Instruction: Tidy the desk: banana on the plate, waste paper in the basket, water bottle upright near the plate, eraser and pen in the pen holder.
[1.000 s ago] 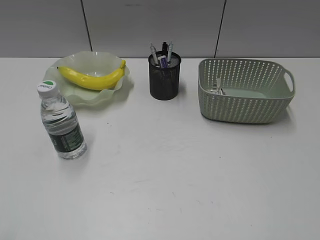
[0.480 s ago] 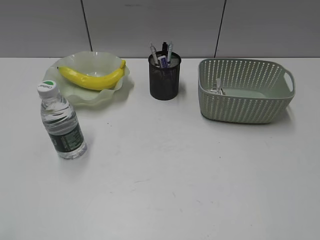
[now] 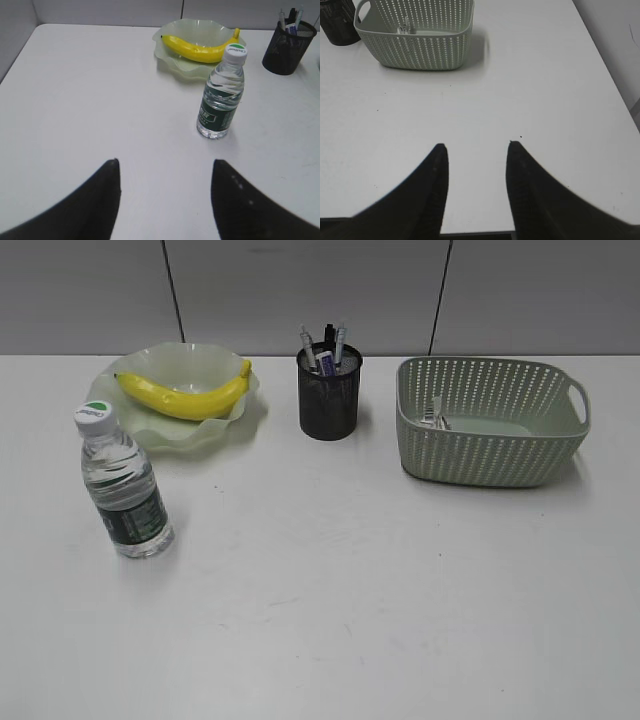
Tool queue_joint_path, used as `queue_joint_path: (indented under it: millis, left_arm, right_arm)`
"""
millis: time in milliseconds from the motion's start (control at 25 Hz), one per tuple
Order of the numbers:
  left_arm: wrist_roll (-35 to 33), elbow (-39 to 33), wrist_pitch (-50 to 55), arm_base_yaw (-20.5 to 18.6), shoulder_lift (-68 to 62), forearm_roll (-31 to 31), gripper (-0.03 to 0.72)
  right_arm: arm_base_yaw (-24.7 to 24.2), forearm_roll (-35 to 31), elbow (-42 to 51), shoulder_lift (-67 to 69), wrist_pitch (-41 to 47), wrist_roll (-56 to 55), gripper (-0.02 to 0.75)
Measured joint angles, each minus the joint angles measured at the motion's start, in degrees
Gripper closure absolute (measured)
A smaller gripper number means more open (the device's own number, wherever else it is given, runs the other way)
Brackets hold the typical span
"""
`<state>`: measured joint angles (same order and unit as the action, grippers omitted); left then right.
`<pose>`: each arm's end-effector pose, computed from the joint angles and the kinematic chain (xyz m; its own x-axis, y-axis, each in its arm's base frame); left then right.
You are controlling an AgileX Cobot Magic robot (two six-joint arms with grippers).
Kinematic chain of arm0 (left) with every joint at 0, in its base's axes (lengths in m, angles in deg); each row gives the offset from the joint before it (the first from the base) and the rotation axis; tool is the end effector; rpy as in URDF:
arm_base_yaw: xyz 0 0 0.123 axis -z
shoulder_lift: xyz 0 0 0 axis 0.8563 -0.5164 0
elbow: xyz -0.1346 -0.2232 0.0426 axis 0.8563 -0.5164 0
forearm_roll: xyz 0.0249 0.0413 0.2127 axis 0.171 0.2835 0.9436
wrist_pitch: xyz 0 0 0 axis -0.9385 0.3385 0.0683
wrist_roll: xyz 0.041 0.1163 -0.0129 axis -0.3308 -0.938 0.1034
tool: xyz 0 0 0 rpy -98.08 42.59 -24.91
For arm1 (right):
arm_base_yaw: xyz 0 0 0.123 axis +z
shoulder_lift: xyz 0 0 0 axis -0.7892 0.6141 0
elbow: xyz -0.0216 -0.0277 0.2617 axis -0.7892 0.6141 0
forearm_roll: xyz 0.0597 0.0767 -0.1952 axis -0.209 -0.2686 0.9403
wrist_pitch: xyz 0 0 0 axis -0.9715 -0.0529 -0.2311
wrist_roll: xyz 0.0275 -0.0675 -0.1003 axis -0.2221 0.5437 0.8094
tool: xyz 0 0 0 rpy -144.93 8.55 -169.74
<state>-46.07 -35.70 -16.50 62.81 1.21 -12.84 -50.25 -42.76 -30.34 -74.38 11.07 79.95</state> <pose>0.0115 -0.0025 0.2570 -0.4167 -0.0668 -0.9066 0.0413 0.9949 -0.0923 0.0149 0.0005 0.2507 -0.4238 0.0133 -0.9057 -0.0211 0.9995 0.0245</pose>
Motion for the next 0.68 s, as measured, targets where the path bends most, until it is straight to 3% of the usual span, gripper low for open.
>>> queue_joint_path:
  millis: [680]
  left_arm:
    - [0.0, 0.0, 0.0, 0.0, 0.0, 0.0, 0.253]
  right_arm:
    - [0.0, 0.0, 0.0, 0.0, 0.0, 0.0, 0.420]
